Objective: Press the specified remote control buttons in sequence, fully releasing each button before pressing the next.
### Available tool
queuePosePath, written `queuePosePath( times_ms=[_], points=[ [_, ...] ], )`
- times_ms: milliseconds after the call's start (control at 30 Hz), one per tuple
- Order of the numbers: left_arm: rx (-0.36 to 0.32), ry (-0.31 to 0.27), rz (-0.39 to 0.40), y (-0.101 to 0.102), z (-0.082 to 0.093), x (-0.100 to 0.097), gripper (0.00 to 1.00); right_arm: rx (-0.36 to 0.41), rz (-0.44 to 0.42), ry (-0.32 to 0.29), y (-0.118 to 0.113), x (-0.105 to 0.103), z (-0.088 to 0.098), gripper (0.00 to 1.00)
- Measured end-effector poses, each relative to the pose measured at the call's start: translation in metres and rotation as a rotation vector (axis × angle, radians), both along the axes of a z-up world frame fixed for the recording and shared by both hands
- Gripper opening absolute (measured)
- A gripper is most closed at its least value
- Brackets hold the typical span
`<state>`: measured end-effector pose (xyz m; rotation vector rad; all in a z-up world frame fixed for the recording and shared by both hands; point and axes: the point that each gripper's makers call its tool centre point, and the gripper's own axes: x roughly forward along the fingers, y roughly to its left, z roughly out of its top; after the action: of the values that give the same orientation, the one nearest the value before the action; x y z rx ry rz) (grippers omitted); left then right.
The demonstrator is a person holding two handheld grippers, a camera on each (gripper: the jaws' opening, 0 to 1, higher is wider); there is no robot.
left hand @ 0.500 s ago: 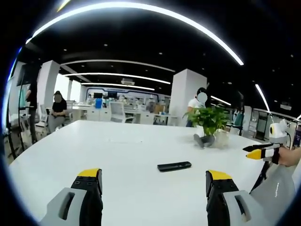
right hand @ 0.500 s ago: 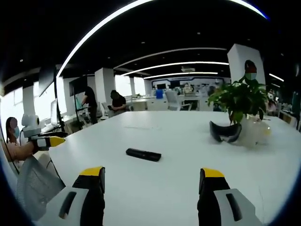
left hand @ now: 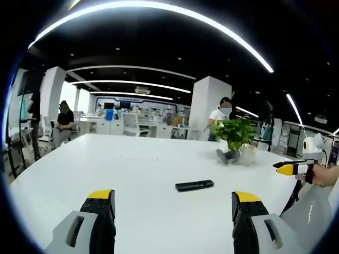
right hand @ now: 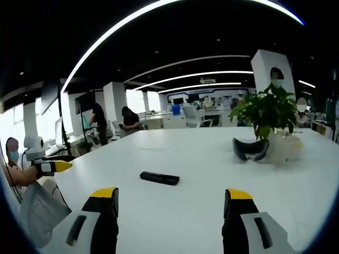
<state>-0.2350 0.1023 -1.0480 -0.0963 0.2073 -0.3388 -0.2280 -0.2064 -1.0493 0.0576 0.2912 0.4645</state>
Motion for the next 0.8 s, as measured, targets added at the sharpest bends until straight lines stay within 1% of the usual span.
queuePosePath(
  times_ms=[100, 267, 400, 500, 567, 667, 733, 800],
  points=[
    [-0.003, 0.004, 0.004, 0.001, -0.001, 0.0, 0.95, -0.01, 0.002, 0.003, 0.001, 0.0, -0.001, 0.81],
    [-0.005, 0.005, -0.008, -0.002, -0.001, 0.0, 0.95, -0.013, -0.005, -0.019, 0.0, 0.0, 0.003, 0.8],
    [-0.012, 0.007, -0.003, -0.001, -0.001, 0.0, 0.95, 0.018, -0.006, -0.031, 0.0, 0.0, 0.008, 0.77],
    [-0.012, 0.011, -0.011, -0.002, -0.002, 0.0, 0.95, 0.048, -0.03, -0.07, -0.004, 0.001, 0.017, 0.77],
    [-0.002, 0.011, -0.012, -0.003, -0.002, 0.0, 0.95, 0.07, -0.036, -0.075, -0.007, 0.001, 0.019, 0.76],
    [-0.001, 0.007, -0.005, -0.001, -0.001, 0.001, 0.94, 0.092, -0.019, -0.086, -0.003, 0.001, 0.022, 0.74],
    [-0.002, -0.025, -0.001, 0.0, 0.006, 0.0, 0.91, 0.083, 0.013, -0.094, 0.004, 0.0, 0.023, 0.72],
    [0.005, -0.029, 0.003, 0.001, 0.007, 0.0, 0.9, 0.038, 0.033, -0.102, 0.006, -0.001, 0.022, 0.73]
  ],
)
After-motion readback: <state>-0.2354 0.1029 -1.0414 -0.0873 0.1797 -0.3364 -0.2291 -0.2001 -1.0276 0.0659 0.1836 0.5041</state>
